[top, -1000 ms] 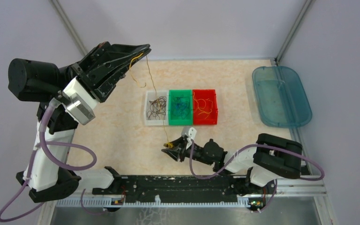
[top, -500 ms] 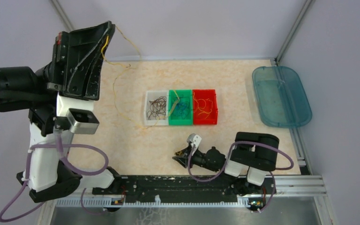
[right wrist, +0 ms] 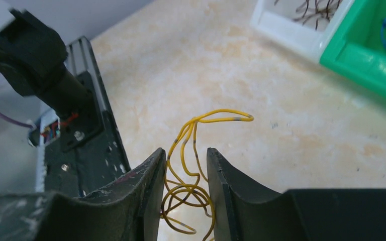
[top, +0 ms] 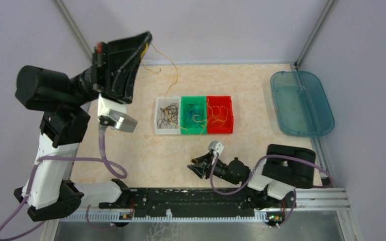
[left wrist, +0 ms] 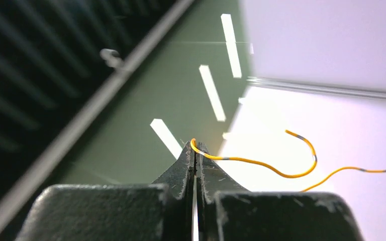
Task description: Untangle the cables
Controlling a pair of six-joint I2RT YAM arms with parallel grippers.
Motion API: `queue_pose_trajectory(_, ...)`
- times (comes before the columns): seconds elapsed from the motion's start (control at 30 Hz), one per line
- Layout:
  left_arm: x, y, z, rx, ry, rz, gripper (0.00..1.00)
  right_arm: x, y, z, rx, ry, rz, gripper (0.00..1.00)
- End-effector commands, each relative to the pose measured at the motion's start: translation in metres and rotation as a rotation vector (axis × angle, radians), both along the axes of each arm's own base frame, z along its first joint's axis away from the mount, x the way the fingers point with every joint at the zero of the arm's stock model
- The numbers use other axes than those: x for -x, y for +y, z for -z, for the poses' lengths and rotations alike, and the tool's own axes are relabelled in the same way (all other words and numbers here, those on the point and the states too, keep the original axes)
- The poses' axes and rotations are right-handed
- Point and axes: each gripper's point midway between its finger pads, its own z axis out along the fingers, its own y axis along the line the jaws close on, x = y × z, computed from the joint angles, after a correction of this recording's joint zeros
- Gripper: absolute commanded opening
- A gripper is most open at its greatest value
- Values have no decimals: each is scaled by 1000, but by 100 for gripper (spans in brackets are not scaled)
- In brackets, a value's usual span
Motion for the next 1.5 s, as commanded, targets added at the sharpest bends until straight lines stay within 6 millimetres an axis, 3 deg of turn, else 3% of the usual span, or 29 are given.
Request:
queue_pose_trajectory(0.0,-43,-37,100,-260,343,13,0,-8,4,-49,-84,-66,38,38)
queue_pose_trajectory(0.07,-56,-47,133,-330,462,15,0,-11,0,-45,-18,-70,53,45)
queue_pose_trajectory(0.13,-67,-55,157,-370,555,21,0,-12,-7,-50,10,-92,63,59)
queue_pose_trajectory(0.3,-81,-71,184,-390,680,61,0,-1,-22,-42,112,-106,15,91)
queue_pose_trajectory(0.4,-89,-79,196,-386,724,77,0,-4,-33,-57,76,-103,60,97)
queue_pose_trajectory(0.6,-104,-97,202,-336,757,119,0,-25,-52,-119,-17,-159,210,96)
queue_pose_trajectory(0.9,-122,-132,210,-303,843,200,0,-84,-97,-173,16,-251,534,81)
queue_pose_trajectory(1.07,-140,-150,225,-304,897,203,0,-114,-103,-167,11,-187,487,79)
queue_pose_trajectory(1.3,-186,-167,237,-233,829,52,0,-135,-104,-132,59,-63,450,86)
queue_pose_trajectory(1.47,-214,-173,247,-200,809,-41,0,-149,-116,-110,82,35,543,86)
